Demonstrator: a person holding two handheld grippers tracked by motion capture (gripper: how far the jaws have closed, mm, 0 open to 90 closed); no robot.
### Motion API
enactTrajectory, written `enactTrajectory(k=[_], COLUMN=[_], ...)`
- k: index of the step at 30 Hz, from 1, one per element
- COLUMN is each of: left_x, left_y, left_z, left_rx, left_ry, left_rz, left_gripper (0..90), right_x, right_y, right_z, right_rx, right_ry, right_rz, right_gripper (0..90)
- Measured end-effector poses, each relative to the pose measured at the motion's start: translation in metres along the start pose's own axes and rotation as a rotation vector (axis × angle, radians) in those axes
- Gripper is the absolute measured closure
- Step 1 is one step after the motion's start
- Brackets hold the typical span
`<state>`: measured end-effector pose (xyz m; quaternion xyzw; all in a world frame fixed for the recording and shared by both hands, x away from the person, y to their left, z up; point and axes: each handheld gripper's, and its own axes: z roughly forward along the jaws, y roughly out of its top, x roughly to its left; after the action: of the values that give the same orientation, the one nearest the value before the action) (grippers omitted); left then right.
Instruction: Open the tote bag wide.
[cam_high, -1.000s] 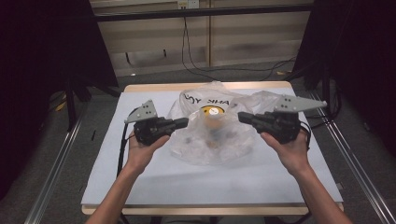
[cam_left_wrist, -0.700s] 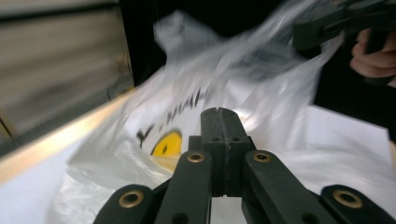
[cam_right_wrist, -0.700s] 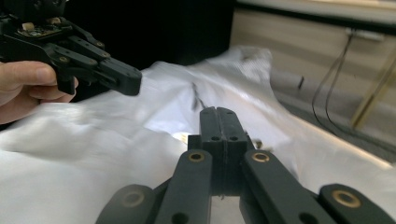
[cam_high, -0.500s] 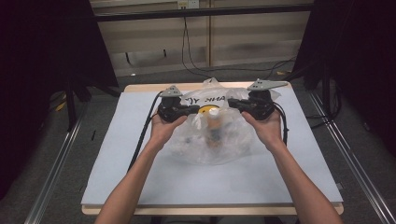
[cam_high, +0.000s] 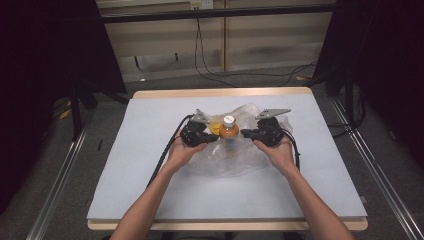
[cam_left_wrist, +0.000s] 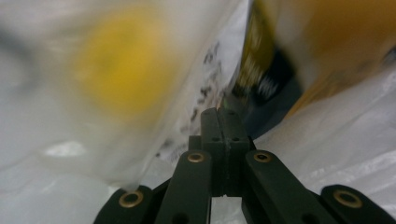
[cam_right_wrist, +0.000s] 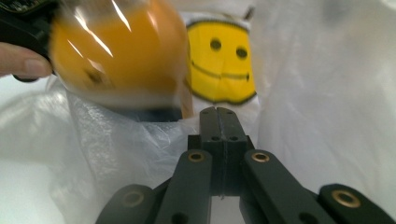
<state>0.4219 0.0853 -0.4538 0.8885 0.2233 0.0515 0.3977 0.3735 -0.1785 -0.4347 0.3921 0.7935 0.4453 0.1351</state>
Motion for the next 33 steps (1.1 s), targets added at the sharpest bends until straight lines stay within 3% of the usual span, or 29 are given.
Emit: enactTrajectory(k=[5,8,10,12,15,18,23,28,33], left_x=[0.007,0.013,0.017,0.020,0.021,0.023,0.021,0.021,0.016], left_y=[-0.020,-0.032,-0.040,-0.043,-0.048,-0.055,-0.067,-0.077,-0.085], left_z=[0.006,0.002,0.000,-0.004,-0.012,-0.020,-0.029,-0.038,-0.046], left_rx=[0.022,0.064,0.024,0.023,0.038,0.038,0.014,-0.004,-0.006], left_ry=[-0.008,-0.004,-0.015,-0.009,0.024,0.029,0.051,0.041,0.037], left_rz=[-0.036,-0.037,-0.076,-0.083,-0.052,-0.063,-0.047,-0.061,-0.040], left_gripper=[90.0,90.0,90.0,90.0,90.0,90.0,90.0,90.0,90.0], right_x=[-0.012,-0.020,-0.026,-0.029,-0.031,-0.035,-0.040,-0.044,-0.043], right_y=[-0.019,-0.031,-0.040,-0.048,-0.056,-0.062,-0.070,-0.076,-0.084], right_z=[0.013,0.019,0.020,0.020,0.014,0.004,-0.009,-0.020,-0.033], right_rx=[0.053,0.093,0.108,0.134,0.110,0.110,0.114,0.119,0.121], right_ry=[-0.008,-0.007,0.004,-0.005,0.016,0.016,0.018,0.018,-0.008], right_rz=[0.028,0.039,0.058,0.060,0.061,0.064,0.059,0.053,0.044], right_gripper=[90.0,90.0,90.0,90.0,90.0,90.0,90.0,90.0,90.0])
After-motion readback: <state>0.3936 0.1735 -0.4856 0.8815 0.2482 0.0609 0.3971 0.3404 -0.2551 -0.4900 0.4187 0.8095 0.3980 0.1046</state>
